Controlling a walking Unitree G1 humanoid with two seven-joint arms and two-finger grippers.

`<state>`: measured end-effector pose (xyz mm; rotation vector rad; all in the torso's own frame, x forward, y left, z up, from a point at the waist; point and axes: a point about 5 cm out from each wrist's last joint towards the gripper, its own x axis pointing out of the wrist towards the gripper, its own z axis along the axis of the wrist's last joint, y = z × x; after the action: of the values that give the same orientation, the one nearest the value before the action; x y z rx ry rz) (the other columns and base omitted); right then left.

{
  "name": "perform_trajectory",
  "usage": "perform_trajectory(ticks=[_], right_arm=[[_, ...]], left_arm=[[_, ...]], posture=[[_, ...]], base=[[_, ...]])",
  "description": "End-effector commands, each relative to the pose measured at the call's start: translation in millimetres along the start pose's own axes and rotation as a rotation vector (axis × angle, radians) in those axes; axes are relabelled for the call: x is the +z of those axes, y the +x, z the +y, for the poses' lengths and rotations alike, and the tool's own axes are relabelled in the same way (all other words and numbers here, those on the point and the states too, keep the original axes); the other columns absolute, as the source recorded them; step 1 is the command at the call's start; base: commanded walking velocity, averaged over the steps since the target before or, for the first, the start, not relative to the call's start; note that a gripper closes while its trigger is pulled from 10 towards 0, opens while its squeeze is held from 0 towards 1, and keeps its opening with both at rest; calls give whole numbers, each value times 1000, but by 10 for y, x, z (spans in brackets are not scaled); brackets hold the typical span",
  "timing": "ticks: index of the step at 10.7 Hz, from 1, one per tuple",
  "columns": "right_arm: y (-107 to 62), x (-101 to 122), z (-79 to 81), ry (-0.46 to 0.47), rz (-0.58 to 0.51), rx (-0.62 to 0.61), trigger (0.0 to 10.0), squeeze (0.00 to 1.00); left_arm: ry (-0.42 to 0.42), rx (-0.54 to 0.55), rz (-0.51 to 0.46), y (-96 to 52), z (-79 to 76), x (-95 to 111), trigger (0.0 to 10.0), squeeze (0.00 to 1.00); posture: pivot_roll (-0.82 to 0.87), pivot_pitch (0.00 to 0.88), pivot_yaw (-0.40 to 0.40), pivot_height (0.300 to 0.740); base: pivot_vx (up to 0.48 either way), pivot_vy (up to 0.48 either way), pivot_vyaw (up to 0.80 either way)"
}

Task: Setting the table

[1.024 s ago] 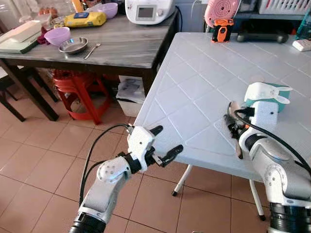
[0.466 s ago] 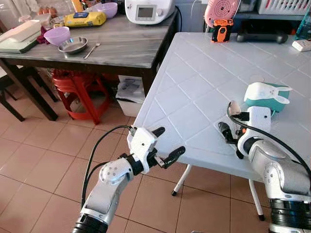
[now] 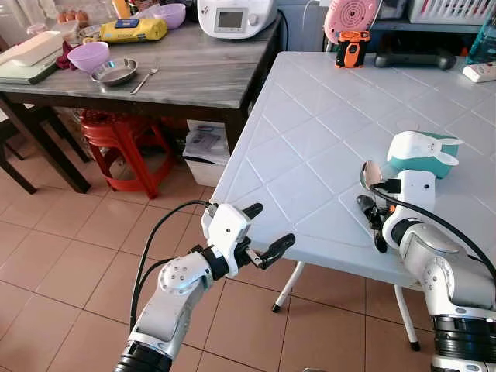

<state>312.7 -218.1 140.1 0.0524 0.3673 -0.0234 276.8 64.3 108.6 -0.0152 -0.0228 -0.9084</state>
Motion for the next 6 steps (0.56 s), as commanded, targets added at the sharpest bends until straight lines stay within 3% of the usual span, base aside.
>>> perform_trajectory(ticks=[1, 6], right_arm=[[32, -238, 29, 17, 109, 22, 0, 0], [-2, -387, 50, 39, 172, 78, 0, 0]], left_arm=[[14, 8, 16, -16, 17, -3, 10000, 0], [16, 1, 24, -15, 10, -12, 10000, 0]], posture=[[-172, 112, 98, 740], [-175, 112, 99, 740]], base=[[0, 0, 0], [0, 0, 0]])
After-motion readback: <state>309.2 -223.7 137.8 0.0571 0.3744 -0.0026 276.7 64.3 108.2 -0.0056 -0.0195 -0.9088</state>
